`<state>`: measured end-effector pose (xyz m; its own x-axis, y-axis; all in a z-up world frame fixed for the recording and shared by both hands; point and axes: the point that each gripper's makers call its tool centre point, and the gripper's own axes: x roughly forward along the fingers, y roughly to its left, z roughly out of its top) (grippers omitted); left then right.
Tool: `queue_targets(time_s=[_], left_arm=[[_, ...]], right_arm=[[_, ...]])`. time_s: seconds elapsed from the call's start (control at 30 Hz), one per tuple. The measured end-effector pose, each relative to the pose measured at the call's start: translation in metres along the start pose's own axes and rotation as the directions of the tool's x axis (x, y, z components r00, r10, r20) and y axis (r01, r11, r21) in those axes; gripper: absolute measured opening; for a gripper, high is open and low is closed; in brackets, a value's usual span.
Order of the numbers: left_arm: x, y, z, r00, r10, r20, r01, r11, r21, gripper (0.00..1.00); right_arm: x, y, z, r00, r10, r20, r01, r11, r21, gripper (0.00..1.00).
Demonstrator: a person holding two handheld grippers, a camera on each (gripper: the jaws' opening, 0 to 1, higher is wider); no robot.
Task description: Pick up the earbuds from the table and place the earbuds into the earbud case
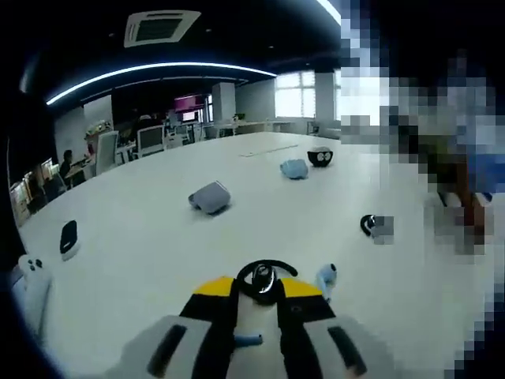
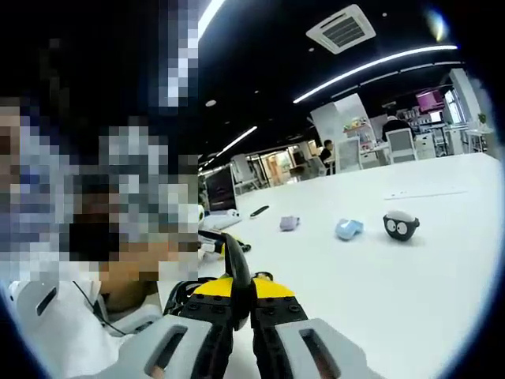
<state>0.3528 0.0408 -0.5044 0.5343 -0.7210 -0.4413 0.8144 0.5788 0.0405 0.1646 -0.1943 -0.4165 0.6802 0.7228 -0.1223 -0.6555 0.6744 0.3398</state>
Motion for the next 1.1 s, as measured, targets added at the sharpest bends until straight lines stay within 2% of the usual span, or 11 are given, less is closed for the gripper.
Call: queue_targets(time_s=[0.07, 0.43, 0.57, 0.63, 0.7, 0.77, 0.83, 0.9, 0.97, 1.1], left_arm=[[-0.002, -0.002, 0.002, 1.000, -0.006, 0.009, 0.006, 1.000, -0.009, 0.15], [-0.003, -0.016, -0.001, 1.000, 0.004, -0.029, -0.001, 0.993, 0.116, 0.15], [-0.002, -0.017, 0.001, 0.999, 0.024, -0.033, -0.017, 0.977, 0.212, 0.15], [-0.003, -0.022, 0.002, 0.999, 0.024, -0.029, -0.017, 0.973, 0.229, 0.14], [-0.007, -0.027, 0.009, 1.000, 0.023, -0.002, -0.021, 0.963, 0.270, 0.04], [-0.014, -0.025, 0.016, 0.999, 0.050, 0.012, -0.051, 0.954, 0.295, 0.03], [-0.013, -0.024, 0.014, 0.999, 0.045, -0.020, -0.036, 0.947, 0.318, 0.04], [-0.011, -0.025, 0.010, 0.999, 0.029, -0.043, -0.015, 0.954, 0.299, 0.08], [-0.008, -0.019, 0.009, 0.998, 0.041, -0.048, -0.026, 0.961, 0.275, 0.20], [-0.007, 0.003, 0.011, 0.994, 0.105, -0.024, -0.098, 0.974, 0.205, 0.37]], right_arm=[[0.000, 0.001, 0.000, 1.000, 0.001, 0.000, -0.001, 1.000, -0.002, 0.06], [0.000, 0.000, 0.000, 1.000, 0.001, 0.000, -0.001, 1.000, -0.005, 0.06], [-0.001, -0.001, 0.001, 1.000, -0.001, 0.003, 0.001, 1.000, -0.005, 0.06], [-0.001, -0.001, 0.001, 1.000, -0.001, 0.003, 0.001, 1.000, -0.006, 0.06], [-0.001, -0.001, 0.002, 1.000, -0.002, 0.003, 0.002, 1.000, -0.007, 0.06], [-0.001, 0.000, 0.002, 1.000, 0.000, 0.003, 0.000, 1.000, -0.008, 0.06], [-0.001, 0.000, 0.001, 1.000, 0.000, 0.001, 0.000, 1.000, -0.010, 0.06], [-0.001, -0.001, 0.001, 1.000, 0.000, -0.001, 0.000, 1.000, -0.012, 0.06], [-0.001, -0.001, 0.001, 1.000, 0.000, -0.001, 0.000, 1.000, -0.013, 0.06], [-0.001, -0.001, 0.002, 1.000, -0.003, 0.001, 0.003, 1.000, -0.013, 0.06]])
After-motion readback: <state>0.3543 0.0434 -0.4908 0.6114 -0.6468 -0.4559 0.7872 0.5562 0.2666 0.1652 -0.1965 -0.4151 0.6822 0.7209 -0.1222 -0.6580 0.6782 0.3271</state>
